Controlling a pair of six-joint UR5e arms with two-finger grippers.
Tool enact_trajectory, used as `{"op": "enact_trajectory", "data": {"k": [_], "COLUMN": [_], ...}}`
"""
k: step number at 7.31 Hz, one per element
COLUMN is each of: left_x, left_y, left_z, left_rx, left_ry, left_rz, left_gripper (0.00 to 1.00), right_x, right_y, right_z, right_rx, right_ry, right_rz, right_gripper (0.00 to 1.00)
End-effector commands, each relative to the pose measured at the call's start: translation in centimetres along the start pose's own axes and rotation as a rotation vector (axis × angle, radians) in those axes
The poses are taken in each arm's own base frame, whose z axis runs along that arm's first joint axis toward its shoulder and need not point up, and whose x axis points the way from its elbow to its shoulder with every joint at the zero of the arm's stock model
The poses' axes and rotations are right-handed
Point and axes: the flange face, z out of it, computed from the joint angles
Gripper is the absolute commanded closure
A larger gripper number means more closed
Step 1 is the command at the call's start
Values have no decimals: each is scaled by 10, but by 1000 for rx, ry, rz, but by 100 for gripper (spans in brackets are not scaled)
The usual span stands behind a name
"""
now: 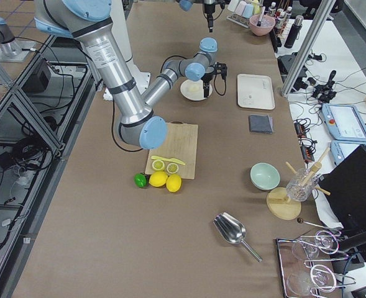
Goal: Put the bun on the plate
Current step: 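Open the right gripper to release the bun and withdraw both arms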
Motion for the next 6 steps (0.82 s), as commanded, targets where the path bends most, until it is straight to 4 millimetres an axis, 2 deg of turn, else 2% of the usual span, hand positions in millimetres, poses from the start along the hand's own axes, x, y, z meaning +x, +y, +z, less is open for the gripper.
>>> {"op": "enact_trajectory", "data": {"k": [1,2,3,4,5,6], "left_x": [-168,-222,-262,-286,-288,-295], "left_y": [-6,-5,9,33,36,46], "left_z": [-87,-110,-129,-127,-134,-131], "left_rx": [7,-39,-80,-101,-95,-104], "left_ry": [-45,-83,-107,-118,-201,-203], "left_rz": [178,284,257,209,216,201], "left_gripper": [3,3,3,2,2,2], "right_x": [165,238,296,349,391,424], "right_y": [-14,-12,-2,5,21,43], "right_z": [-56,-73,-82,-94,-100,-104], "right_rx": [-18,-26,-31,-40,-55,-64], "right_ry": [77,93,122,147,149,143], "right_rz": [-154,-129,-115,-199,-213,-164], "right_gripper": [0,0,0,0,0,0]}}
